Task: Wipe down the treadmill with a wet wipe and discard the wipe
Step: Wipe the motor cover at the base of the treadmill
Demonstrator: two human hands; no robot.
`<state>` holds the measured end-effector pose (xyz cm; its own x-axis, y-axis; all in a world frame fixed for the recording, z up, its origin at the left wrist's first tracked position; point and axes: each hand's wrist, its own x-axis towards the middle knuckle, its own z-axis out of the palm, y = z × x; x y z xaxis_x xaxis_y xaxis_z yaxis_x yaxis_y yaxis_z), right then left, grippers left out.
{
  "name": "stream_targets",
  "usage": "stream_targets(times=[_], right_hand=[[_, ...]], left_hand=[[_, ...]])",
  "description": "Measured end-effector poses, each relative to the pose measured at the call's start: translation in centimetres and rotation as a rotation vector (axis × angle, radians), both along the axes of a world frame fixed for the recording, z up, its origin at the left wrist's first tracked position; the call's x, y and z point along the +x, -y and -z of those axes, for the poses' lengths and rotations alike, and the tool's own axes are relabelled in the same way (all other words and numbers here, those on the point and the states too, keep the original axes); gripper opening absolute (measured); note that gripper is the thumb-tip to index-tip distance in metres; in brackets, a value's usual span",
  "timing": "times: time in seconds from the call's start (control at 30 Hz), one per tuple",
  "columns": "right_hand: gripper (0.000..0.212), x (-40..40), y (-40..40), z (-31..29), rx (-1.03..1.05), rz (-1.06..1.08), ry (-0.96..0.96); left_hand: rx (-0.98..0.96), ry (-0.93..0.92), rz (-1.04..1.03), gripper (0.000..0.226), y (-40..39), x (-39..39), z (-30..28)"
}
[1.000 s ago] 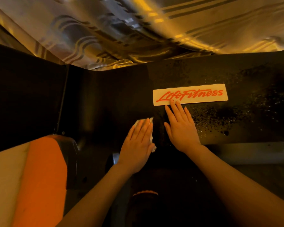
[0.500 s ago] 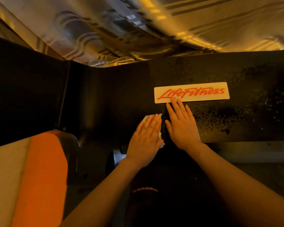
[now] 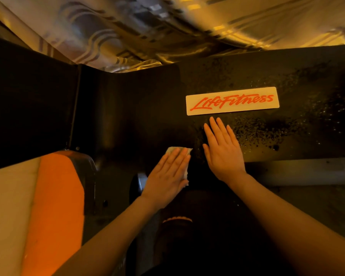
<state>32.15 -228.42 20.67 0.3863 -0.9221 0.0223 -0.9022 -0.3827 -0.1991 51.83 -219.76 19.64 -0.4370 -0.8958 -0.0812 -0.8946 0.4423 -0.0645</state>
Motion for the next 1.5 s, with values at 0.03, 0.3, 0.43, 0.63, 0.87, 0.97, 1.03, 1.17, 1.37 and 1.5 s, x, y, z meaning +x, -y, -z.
stream_targets(times=[0.03,0.3,0.43,0.63,0.87,0.97,1.03,1.17,1.37,1.5], right_hand=[[0.059,0.0,-0.1,0.0,0.000,-0.001,0.001],[0.059,0.1,0.0,0.1,-0.005,0.009,0.010],[0.058,0.2,0.0,0.1,-0.012,0.015,-0.001],[0.058,0.2,0.1,-0.2,0.001,0.020,0.000],[0.057,-0.1,1.8,-0.9,0.031,0.040,0.181],[0.057,-0.1,4.1,-1.1,0.010,0.027,0.161],[0.057,0.0,5.7,-1.1,0.021,0.026,0.134],[0.061,0.4,7.5,-0.8,0.047,0.028,0.091],[0.057,0.3,7.6,-0.2,0.010,0.024,0.093],[0.057,0.2,7.7,-0.2,0.022,0.027,0.103]], left_hand=[[-0.002,-0.006,0.001,0.074,0.2,-0.9,0.0],[0.025,0.019,0.007,0.074,-1.6,0.8,0.4],[0.050,0.012,-0.021,0.076,-1.4,0.7,0.3],[0.075,-0.057,-0.178,0.070,3.5,-2.2,-1.7],[0.106,-0.088,-0.273,0.071,9.7,-2.5,-2.9],[0.137,-0.107,-0.272,0.070,11.7,-2.3,-3.3],[0.156,-0.114,-0.290,0.070,13.3,-2.2,-3.5],[0.155,-0.077,-0.283,0.069,16.6,-2.0,-3.6],[0.178,-0.067,-0.295,0.068,21.6,-1.9,-4.0],[0.220,-0.132,-0.328,0.069,24.4,-2.2,-4.2]])
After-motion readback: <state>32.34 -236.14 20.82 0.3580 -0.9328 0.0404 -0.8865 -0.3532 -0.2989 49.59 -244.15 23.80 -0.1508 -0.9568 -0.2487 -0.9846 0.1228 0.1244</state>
